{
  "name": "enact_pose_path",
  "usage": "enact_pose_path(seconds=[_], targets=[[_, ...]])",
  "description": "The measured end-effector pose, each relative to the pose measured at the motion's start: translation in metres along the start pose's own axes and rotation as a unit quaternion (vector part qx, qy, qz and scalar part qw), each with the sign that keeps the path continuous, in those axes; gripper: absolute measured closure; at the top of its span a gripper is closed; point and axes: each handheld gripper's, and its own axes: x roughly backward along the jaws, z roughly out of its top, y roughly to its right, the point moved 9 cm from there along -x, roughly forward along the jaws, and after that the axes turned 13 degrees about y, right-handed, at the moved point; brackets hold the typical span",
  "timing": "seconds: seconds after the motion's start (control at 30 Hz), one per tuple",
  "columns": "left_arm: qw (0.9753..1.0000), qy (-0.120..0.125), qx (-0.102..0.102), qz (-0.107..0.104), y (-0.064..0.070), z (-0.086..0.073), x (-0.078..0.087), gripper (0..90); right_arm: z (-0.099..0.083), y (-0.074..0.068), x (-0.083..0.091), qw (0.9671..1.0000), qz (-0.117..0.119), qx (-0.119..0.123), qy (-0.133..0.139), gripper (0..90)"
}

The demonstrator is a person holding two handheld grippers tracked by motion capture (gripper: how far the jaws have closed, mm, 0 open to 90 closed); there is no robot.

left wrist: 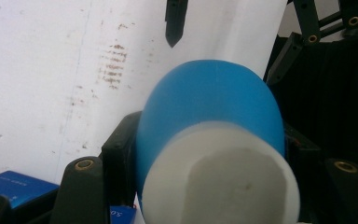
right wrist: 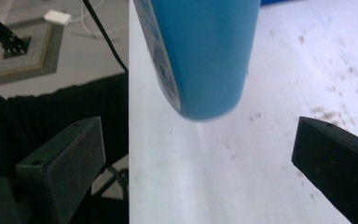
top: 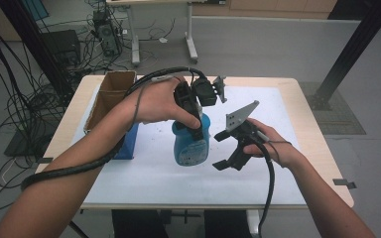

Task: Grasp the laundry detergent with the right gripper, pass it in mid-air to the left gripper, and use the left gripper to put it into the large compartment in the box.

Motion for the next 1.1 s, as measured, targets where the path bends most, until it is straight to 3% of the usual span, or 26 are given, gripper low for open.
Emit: enact_pose_path(seconds=[0.2, 0.47, 0.67, 0.8, 1.1], targets=[[0.9999, 0.001, 0.015, 0.004, -0.003, -0.003, 0.002, 37.7, -0.013, 0.007, 0.009, 0.9984, -0.016, -0.009, -0.053, 2.4], [0.9994, -0.005, 0.032, 0.008, -0.008, -0.009, 0.002, 37.7, -0.031, 0.027, 0.021, 0.9910, -0.057, -0.035, -0.116, 2.5], [0.9990, -0.008, 0.042, 0.009, -0.011, -0.011, 0.005, 37.7, -0.041, 0.046, 0.030, 0.9814, -0.085, -0.061, -0.161, 2.9], [0.9989, -0.010, 0.044, 0.013, -0.013, -0.012, 0.007, 37.7, -0.047, 0.056, 0.036, 0.9721, -0.104, -0.079, -0.195, 3.4], [0.9982, -0.020, 0.053, 0.018, -0.015, -0.011, 0.011, 37.7, -0.050, 0.071, 0.043, 0.9544, -0.133, -0.097, -0.249, 3.5]])
